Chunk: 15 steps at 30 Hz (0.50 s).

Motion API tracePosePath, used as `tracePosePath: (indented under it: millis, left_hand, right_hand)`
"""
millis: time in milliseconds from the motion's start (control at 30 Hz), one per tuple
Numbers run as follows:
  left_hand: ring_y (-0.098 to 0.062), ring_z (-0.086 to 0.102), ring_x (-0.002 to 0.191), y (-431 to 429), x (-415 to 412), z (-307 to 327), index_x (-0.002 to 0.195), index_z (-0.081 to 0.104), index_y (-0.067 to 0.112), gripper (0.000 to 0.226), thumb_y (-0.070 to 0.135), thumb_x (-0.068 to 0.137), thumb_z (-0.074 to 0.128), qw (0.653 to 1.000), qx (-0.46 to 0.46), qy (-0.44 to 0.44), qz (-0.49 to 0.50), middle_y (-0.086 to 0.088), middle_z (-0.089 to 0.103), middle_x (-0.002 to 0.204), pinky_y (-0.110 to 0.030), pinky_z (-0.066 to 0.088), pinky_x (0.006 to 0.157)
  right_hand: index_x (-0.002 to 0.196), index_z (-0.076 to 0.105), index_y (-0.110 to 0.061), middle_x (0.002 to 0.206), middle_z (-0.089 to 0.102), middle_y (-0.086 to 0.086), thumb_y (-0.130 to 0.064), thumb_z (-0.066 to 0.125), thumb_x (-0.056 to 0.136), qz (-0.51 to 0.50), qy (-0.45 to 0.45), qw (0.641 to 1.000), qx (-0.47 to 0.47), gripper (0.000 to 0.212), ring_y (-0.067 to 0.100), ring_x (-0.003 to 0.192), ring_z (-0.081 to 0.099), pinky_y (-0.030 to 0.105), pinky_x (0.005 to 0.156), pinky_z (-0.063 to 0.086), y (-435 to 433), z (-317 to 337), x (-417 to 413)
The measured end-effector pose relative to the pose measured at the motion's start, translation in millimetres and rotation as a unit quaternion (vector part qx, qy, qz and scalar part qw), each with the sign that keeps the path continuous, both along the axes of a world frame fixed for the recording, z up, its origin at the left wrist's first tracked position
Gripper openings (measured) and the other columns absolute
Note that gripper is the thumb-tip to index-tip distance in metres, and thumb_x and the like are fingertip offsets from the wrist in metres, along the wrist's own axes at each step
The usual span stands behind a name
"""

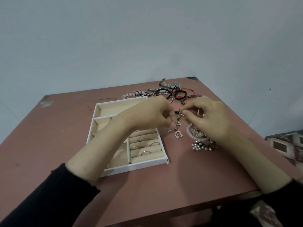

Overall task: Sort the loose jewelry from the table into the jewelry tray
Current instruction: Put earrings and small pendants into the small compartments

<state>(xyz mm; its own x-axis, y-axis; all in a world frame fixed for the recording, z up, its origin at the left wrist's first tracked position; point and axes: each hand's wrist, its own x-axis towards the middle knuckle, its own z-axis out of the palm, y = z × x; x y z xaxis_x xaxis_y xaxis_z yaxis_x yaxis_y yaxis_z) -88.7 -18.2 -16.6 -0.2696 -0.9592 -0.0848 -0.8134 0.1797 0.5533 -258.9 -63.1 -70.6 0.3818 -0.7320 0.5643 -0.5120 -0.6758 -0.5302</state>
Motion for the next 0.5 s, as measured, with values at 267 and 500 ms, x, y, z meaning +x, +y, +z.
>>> tracePosePath:
  millis: [267, 500]
  left_hand:
    - [-0.007, 0.064, 0.066, 31.6, 58.6, 13.3, 0.092, 0.071, 0.011, 0.014, 0.009, 0.078, 0.071, 0.951, -0.091, 0.252, 0.151, -0.003, 0.064, 0.072, -0.016, 0.054, 0.071]
    - [-0.006, 0.069, 0.070, 55.3, 117.6, -6.8, 0.084, 0.072, 0.013, 0.013, 0.004, 0.075, 0.072, 0.918, -0.148, 0.267, 0.253, 0.002, 0.073, 0.076, -0.009, 0.050, 0.067]
  right_hand:
    - [0.074, 0.069, -0.026, 0.073, 0.067, -0.003, -0.010, 0.069, 0.082, 0.042, -0.084, 0.989, 0.116, 0.018, 0.006, 0.065, 0.052, 0.010, 0.062, 0.041, 13.8, 29.9, 21.9]
    - [0.077, 0.073, -0.023, 0.075, 0.071, -0.001, -0.015, 0.067, 0.082, 0.141, -0.102, 0.970, 0.168, 0.011, 0.013, 0.069, 0.060, 0.022, 0.062, 0.048, 22.7, 49.1, 100.1]
